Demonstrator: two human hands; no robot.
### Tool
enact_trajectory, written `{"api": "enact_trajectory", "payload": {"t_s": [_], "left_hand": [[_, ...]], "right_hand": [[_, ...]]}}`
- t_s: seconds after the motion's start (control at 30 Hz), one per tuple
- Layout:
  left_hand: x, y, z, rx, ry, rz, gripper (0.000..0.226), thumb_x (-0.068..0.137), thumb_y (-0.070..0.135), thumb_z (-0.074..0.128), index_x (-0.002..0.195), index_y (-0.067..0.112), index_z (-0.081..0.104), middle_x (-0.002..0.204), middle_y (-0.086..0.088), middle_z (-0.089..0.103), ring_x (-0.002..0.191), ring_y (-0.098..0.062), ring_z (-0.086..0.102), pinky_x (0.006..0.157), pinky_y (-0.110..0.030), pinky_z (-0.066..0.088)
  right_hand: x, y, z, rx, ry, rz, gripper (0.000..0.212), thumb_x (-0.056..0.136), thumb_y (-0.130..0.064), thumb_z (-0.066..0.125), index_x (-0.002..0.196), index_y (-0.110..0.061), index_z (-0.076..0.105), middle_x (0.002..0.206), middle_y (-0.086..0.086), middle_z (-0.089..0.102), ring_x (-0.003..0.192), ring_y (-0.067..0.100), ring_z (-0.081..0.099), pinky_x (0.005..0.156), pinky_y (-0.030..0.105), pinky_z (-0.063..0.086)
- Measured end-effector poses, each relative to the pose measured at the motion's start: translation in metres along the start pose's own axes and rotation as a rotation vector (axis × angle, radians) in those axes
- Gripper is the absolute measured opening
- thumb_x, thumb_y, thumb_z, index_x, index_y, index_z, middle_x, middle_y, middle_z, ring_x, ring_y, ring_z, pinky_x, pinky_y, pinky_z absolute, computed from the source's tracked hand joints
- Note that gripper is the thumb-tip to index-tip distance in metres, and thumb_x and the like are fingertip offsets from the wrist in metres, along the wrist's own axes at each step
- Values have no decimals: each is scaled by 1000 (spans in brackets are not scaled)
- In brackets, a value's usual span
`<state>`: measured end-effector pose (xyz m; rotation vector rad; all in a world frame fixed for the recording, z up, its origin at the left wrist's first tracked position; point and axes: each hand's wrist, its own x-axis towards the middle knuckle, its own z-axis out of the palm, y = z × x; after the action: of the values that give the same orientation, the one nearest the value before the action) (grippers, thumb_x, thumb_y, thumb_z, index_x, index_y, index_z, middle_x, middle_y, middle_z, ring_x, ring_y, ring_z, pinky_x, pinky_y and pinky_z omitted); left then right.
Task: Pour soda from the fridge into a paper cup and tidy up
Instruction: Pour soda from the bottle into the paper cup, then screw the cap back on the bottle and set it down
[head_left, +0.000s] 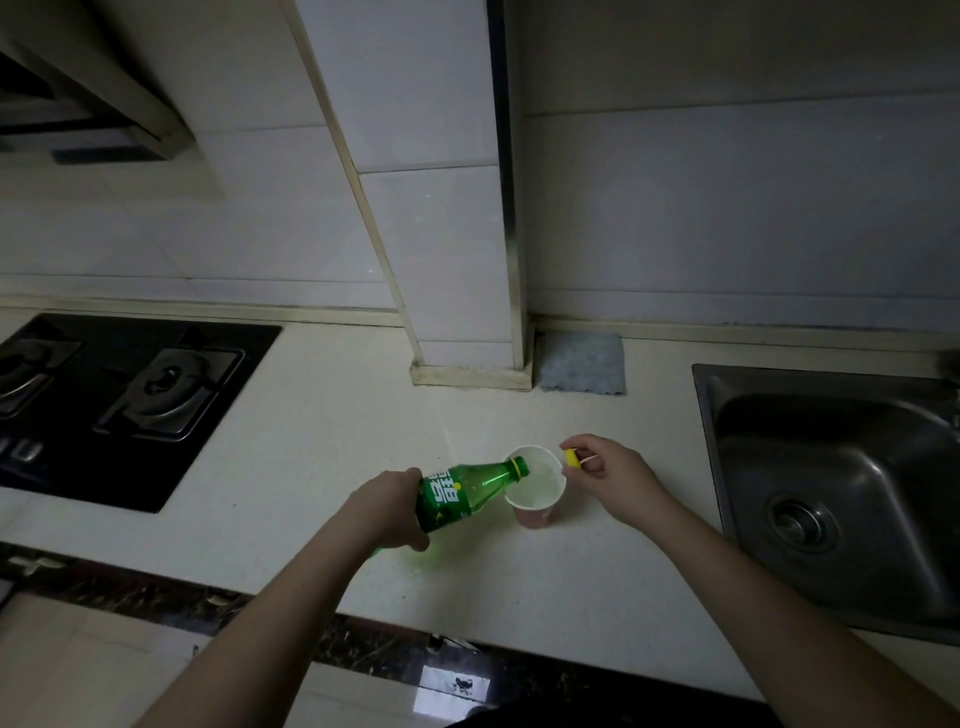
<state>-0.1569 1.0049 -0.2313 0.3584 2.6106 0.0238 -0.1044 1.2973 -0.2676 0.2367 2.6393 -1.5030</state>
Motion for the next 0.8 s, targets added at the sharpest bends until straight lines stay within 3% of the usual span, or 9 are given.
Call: {"api": "enact_trajectory", "payload": {"t_s": [0.17, 0.43, 0.6, 0.8], "left_hand": [[0, 1, 2, -9, -4, 10, 56, 60, 31, 82, 108, 22, 54, 99, 3, 63, 87, -17, 60, 74, -31, 54], [0, 0, 8, -73, -7, 25, 61, 59, 31, 82, 113, 21, 55, 103, 3, 65, 91, -16, 62, 80, -35, 57], [-2, 1, 13, -185, -38, 43, 59, 60, 30, 82, 113, 22, 55, 102, 3, 64, 90, -16, 60, 75, -28, 52], [-6, 2, 24, -361, -35, 55, 57, 58, 34, 81, 108, 27, 55, 98, 5, 63, 86, -14, 60, 67, -24, 45]], "right_hand": [[-3, -3, -1, -30, -7, -17, 28, 83, -19, 71, 109, -27, 65, 104, 1, 64, 86, 10, 63, 77, 24, 49], [-4, -6, -3, -83, 9, -23, 30, 80, -20, 75, 107, -29, 66, 102, 1, 62, 77, 0, 58, 68, 10, 42], [-7, -8, -2, -47, 64, -24, 22, 87, -22, 67, 108, -27, 66, 101, 0, 61, 78, -2, 59, 67, 6, 40], [-12, -13, -3, 19, 75, -42, 21, 90, -20, 62, 109, -28, 65, 107, -2, 61, 88, 7, 63, 72, 14, 44]]}}
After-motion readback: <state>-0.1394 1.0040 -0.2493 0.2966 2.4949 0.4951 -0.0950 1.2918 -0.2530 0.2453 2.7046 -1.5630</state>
